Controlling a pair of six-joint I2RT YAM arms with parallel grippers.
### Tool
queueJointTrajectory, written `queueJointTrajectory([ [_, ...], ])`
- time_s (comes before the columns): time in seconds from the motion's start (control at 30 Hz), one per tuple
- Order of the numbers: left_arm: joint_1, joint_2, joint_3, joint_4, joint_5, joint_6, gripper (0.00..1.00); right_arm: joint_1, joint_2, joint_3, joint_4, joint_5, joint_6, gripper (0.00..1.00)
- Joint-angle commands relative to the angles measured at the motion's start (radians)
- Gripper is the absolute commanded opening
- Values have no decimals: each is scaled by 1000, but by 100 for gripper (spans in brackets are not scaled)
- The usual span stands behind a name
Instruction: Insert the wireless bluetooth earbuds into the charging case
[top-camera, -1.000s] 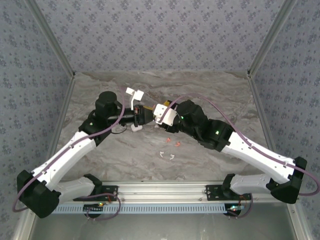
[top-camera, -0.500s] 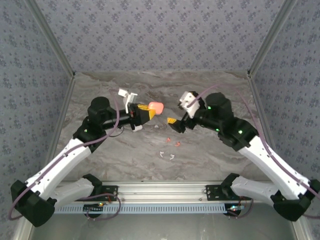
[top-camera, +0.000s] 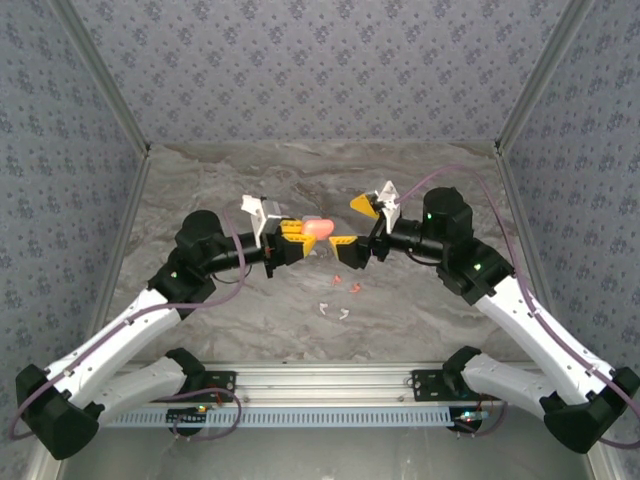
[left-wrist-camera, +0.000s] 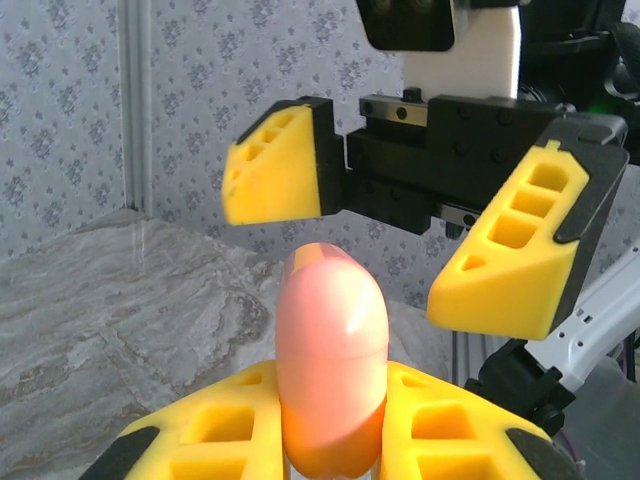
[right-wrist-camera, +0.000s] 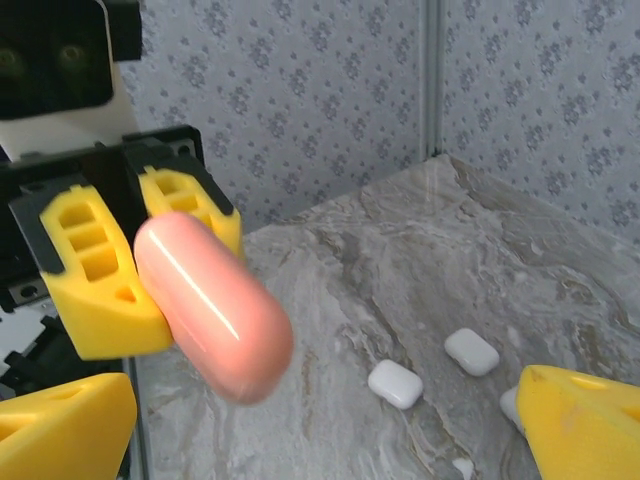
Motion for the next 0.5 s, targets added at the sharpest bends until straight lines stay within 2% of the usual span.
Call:
queueJointTrajectory([
  [0.0,-9,-15,26,26,3,53,0,11,11,22,56,-26,25,100],
  [0.17,-10,-16,28,26,7,53,0,15,36,41,35,8,23,99],
  [0.33,-16,-22,30,27,9,51,0,10,65,74,-3,60,31,94],
  [0.47,-22,-21,30,19,4,61,0,-3,81,90,-8,56,47,93],
])
